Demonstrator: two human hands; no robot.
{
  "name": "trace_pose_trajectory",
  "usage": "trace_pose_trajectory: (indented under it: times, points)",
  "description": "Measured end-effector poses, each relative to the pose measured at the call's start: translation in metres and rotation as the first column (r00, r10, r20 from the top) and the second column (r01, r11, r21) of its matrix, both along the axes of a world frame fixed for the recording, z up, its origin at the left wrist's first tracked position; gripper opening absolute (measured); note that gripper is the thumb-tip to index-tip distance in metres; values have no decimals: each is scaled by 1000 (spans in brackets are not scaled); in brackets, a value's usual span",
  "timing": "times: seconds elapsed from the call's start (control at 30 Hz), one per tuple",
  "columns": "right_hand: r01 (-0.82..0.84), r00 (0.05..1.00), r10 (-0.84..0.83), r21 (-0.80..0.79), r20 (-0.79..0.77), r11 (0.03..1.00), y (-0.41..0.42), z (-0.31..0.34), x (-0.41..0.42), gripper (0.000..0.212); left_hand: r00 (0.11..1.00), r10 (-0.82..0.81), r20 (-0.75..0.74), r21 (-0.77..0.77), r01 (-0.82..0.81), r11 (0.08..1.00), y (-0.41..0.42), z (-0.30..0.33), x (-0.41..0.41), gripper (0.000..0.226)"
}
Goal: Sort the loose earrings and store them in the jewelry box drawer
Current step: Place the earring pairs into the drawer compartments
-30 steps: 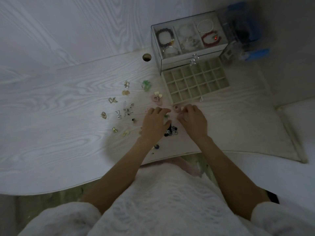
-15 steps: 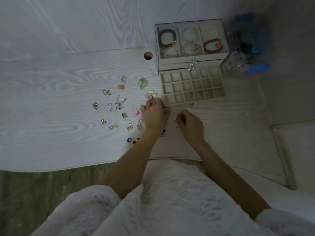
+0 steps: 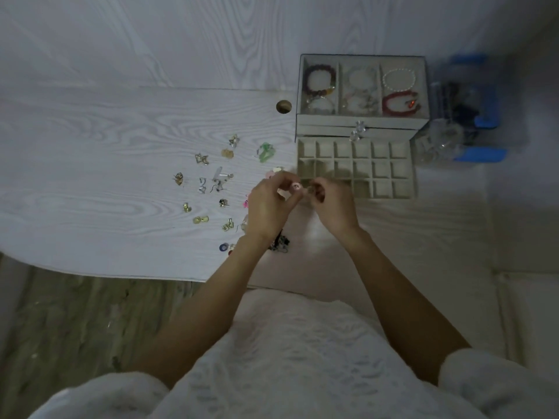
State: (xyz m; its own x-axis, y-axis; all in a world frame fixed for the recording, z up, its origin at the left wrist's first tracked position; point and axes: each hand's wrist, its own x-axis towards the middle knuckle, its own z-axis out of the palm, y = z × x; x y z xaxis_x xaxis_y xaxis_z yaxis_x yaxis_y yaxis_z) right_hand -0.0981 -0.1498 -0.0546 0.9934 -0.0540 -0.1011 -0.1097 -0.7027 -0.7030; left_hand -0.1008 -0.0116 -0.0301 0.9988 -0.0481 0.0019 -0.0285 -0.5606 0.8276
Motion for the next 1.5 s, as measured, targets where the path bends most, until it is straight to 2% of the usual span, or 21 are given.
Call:
trace_pose_trajectory:
  times: [0.17,0.23,0.3,0.4,0.57,0.7,0.8,0.87,0.93,1.0,1.07,1.17,1.27,1.37,1.5]
  points:
    - [72,997,-74,94,14,993,-2,1,-3,14,999,-43,28,68,41,997,-20,-9,18,13]
    - [131,991,-130,111,-17,985,1,1,2,15,999,-11,50,56,8,998,-21,-12,18,12]
    - [118,993,-115,98,-36,988,1,-1,8,16,997,23,78,48,-27,998,-17,-15,17,14]
    - [65,997,-63,40,-41,997,-5,-2,7,15,997,-23,76,96,16,995,-16,-21,12,19]
    - [-17,999,21,-90,43,996,-16,-8,-4,25,979,-186,85,318,150,936,-17,-34,14,32]
    - [-63,993,83,-208,85,976,-10,-10,-9,33,929,-325,175,442,221,869,-2,-41,18,18]
    - [-76,995,93,-284,47,956,-6,-8,-15,39,892,-367,265,434,230,871,16,-38,21,14]
    - [-119,992,126,-325,2,938,-4,-7,-13,40,914,-279,295,383,154,911,31,-33,22,18]
    - [-106,992,121,-323,29,941,-2,-3,-8,35,967,-146,211,318,73,945,46,-30,26,20]
    - [-90,980,138,-305,142,948,5,2,-4,25,999,-42,13,280,36,959,56,-29,35,27]
    - [-117,958,188,-307,214,944,18,6,4,20,992,-44,-120,304,79,949,57,-33,47,40]
    - [-183,949,265,-387,172,904,38,7,22,23,981,-116,-158,406,172,898,44,-39,61,41]
    - [-209,953,287,-484,92,850,54,0,36,30,974,-156,-163,503,218,836,37,-45,67,28]
    - [-182,965,255,-540,62,822,59,-6,41,30,981,-113,-158,437,172,883,39,-41,64,20]
    - [-220,960,276,-523,32,824,57,-9,45,14,991,-47,-128,379,93,921,52,-41,52,16]
